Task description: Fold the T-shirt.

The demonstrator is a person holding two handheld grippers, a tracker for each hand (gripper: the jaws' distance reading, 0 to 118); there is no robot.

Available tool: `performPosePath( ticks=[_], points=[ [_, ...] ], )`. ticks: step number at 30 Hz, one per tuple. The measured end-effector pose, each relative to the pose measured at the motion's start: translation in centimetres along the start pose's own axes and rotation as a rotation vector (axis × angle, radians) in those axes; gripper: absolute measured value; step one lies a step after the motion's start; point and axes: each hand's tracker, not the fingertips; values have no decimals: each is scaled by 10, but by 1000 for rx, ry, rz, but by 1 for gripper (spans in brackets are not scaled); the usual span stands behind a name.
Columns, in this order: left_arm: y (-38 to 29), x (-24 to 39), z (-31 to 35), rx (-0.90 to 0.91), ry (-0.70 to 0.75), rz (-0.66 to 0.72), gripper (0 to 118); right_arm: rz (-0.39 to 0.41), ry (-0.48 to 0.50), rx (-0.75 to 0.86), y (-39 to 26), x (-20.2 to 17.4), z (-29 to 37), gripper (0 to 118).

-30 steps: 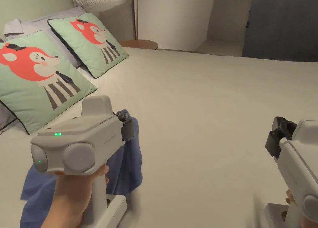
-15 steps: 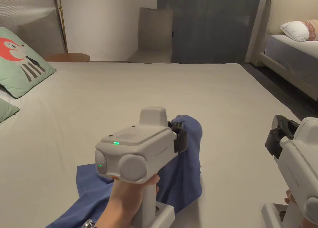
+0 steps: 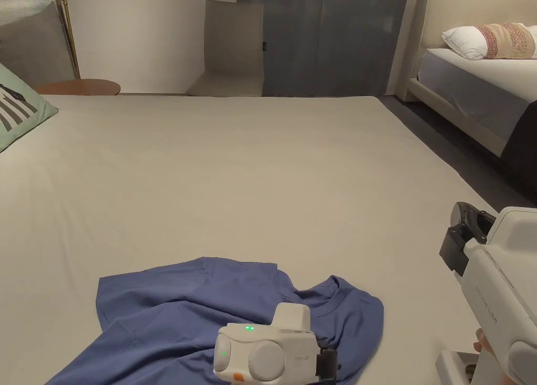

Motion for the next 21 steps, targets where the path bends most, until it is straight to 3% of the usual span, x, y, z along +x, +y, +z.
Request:
performPosePath(
  ticks=[2, 4, 11, 13, 14, 15, 16, 17, 18, 19, 21],
  points=[
    [9, -3, 23, 72, -2, 9, 108, 3, 11, 2, 1, -4, -1, 0],
    [19, -7, 57, 214, 23, -44, 108, 5, 19, 9, 2, -7, -2, 0],
    [44, -40, 207, 674, 386, -108, 107, -17, 54, 23, 5, -24, -7, 0],
    [40, -52, 247, 781, 490, -89, 91, -24, 70, 26, 4, -30, -9, 0],
    [36, -57, 265, 823, 539, -82, 65, -25, 78, 27, 4, -33, -9, 0],
    [32, -60, 278, 847, 576, -77, 65, -26, 84, 28, 4, -36, -10, 0],
    [28, -64, 293, 880, 620, -71, 57, -25, 92, 29, 5, -38, -10, 0],
    [26, -69, 302, 892, 652, -68, 40, -24, 100, 29, 5, -41, -10, 0],
    [23, -72, 311, 905, 688, -58, 16, -25, 106, 30, 5, -44, -10, 0],
    [20, -76, 320, 916, 719, -49, 0, -24, 113, 30, 4, -47, -11, 0],
    [14, -73, 333, 919, 709, -57, 0, -24, 124, 30, 4, -50, -11, 0]
  ],
)
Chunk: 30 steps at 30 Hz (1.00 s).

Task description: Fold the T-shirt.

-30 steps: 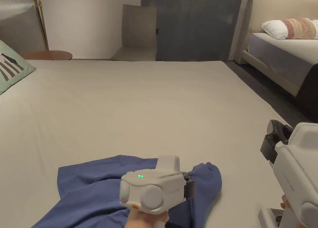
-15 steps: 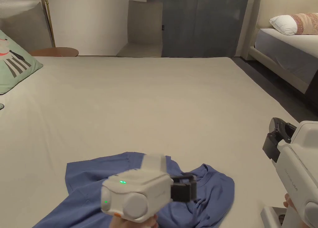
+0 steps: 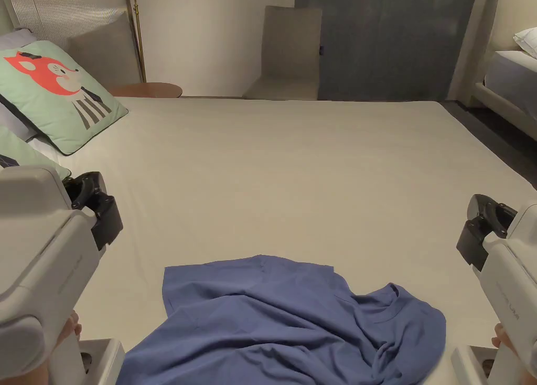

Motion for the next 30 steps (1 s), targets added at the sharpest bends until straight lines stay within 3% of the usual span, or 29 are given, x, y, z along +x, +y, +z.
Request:
performPosePath(
  ticks=[4, 9, 10, 12, 13, 14, 18, 19, 21, 23, 25, 26, 27, 28, 29, 30],
  points=[
    [0, -12, 0, -52, 4, 4, 0, 2, 14, -6, -2, -6, -2, 0],
    [-36, -28, -21, -335, -23, 55, 1, 2, 19, -20, -6, -8, -2, 0],
    [-48, -34, -24, -390, -2, 97, 10, 5, 19, -25, -8, -7, -2, 0],
    [-74, -50, -32, -532, 3, 134, 84, 10, 21, -35, -11, -7, -2, 0],
    [-90, -58, -36, -626, 16, 158, 113, 13, 19, -42, -13, -6, -3, 0],
    [-108, -65, -40, -705, 34, 189, 102, 15, 18, -50, -16, -5, -4, 0],
    [-157, -79, -40, -810, 89, 228, 101, 18, 13, -91, -27, -6, -9, 0],
    [-169, -79, -42, -853, 80, 210, 99, 24, 12, -108, -30, -8, -11, 0],
    [-188, -79, -46, -915, 75, 205, 84, 30, 15, -141, -38, -10, -15, 0],
    [-202, -72, -49, -952, 59, 186, 79, 28, 17, -203, -48, -11, -22, 1],
    [-202, -69, -48, -901, 76, 81, 77, 46, 0, -278, -57, -12, -30, 2],
    [-196, -66, -49, -914, 68, 71, 69, 55, -12, -335, -64, -11, -38, 6],
    [-192, -65, -49, -899, 50, 77, 47, 49, -2, -388, -70, -9, -43, 24],
    [-188, -66, -48, -872, 19, 103, 20, 33, 9, -458, -80, -5, -52, 57],
    [-186, -64, -48, -874, 39, 98, 10, 20, 23, -526, -88, -3, -58, 101],
    [-184, -62, -49, -865, 51, 65, 8, 13, 29, -602, -98, 0, -63, 116]
  ],
)
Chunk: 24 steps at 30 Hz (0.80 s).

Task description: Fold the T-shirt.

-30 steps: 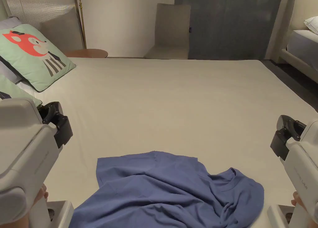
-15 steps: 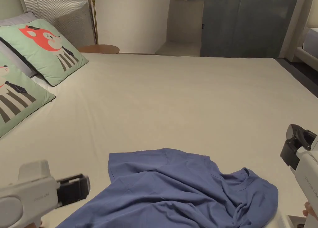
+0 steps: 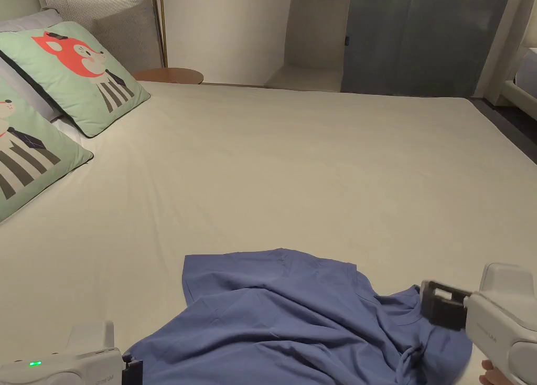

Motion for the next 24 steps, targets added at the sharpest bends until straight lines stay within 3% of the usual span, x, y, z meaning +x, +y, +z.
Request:
performPosePath(
  ticks=[5, 7, 11, 12, 13, 17, 21, 24],
  points=[
    [-2, 5, 9, 35, -26, -9, 4, 5, 3, -202, -37, 6, -17, 115],
    [-3, 6, 11, 42, -20, -18, 4, -5, 37, -245, -50, 7, -18, 108],
    [-6, 4, 9, 39, -21, -13, 4, -41, 80, -284, -62, 5, -22, 53],
    [-6, 4, 9, 41, -23, -9, 4, -31, 77, -265, -61, 4, -18, 33],
    [-7, 3, 10, 45, -25, -1, 4, -5, 83, -243, -59, 1, -13, 7],
    [1, 4, 26, 102, -43, 22, 3, 19, 94, -152, -45, 1, 6, 7],
    [31, -3, 57, 230, -55, 53, 3, -67, 133, -17, -11, 15, 35, 7],
    [59, -2, 88, 336, -87, 69, 2, -82, 152, 85, 23, 21, 61, 7]
  ],
)
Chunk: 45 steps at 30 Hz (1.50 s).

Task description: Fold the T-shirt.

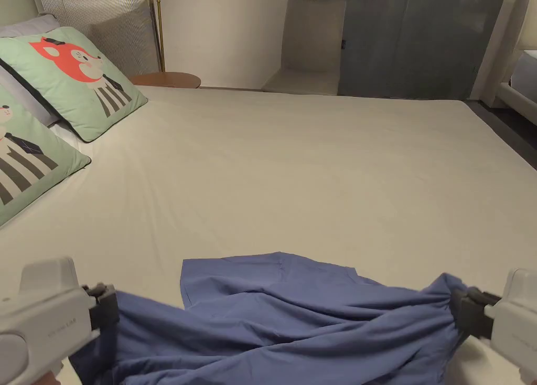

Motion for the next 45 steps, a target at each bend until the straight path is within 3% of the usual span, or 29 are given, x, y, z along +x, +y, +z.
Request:
performPosePath(
  ticks=[5, 12, 19, 35, 45],
  points=[
    [67, 15, 31, 143, -66, -34, 2, -5, 50, 158, 62, -10, 38, 7],
    [157, 40, 76, 363, -108, -71, 2, 44, 28, 375, 140, -28, 87, 7],
    [238, 65, 70, 425, -154, -89, 2, 95, -9, 484, 204, -38, 102, 7],
    [343, 128, -46, 507, -123, -93, 2, 115, -112, 602, 316, -17, 12, 7],
    [347, 134, -114, 504, -131, -37, 2, 81, -137, 612, 318, 5, -52, 7]
  ],
)
